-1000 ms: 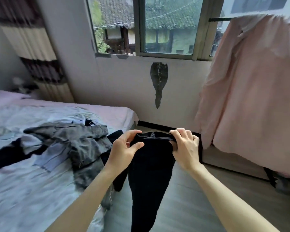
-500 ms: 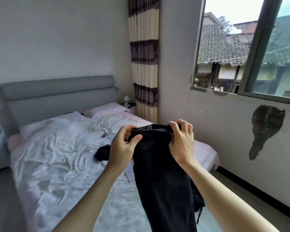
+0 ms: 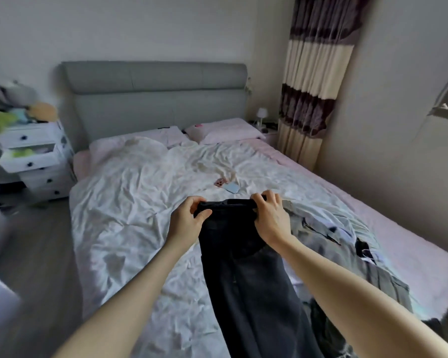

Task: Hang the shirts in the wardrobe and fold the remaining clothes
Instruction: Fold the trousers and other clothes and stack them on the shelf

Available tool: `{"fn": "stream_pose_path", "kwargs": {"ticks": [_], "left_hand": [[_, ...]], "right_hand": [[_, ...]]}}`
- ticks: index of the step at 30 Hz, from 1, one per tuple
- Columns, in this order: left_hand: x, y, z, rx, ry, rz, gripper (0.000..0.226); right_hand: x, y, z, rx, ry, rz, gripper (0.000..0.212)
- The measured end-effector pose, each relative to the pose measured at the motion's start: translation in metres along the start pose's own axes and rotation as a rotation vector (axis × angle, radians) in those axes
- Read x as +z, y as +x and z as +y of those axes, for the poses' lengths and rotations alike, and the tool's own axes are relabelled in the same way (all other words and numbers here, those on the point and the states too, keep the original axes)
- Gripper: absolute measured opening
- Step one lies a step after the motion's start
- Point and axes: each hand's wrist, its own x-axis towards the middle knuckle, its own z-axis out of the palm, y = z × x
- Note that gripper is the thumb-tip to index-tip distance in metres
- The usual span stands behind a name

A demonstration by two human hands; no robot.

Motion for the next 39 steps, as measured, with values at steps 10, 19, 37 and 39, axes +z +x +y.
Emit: {"fn": "stream_pose_path", "kwargs": {"ticks": [10, 19, 37, 39], "left_hand": [[0.070, -0.013, -0.213, -0.544, 0.177, -0.207, 0.056], [0.139, -0.180, -0.242, -0.956, 0.138, -0.266, 0.041], [0.195, -0.260, -0.212, -1.004, 0.310, -0.376, 0.012], [0.204, -0.270, -0.203, -1.066, 0.215, -0.397, 0.017]], "right_hand": [[0.191, -0.016, 0.033, 0.195, 0.290, -0.401, 0.054], [0.234, -0.257, 0.065, 0.446, 0.200, -0.716, 0.042], [0.226, -0.398, 0.090, 0.677, -0.100, -0.745, 0.043], [0.222, -0.407, 0.099, 0.708, -0.063, -0.742, 0.032]]}}
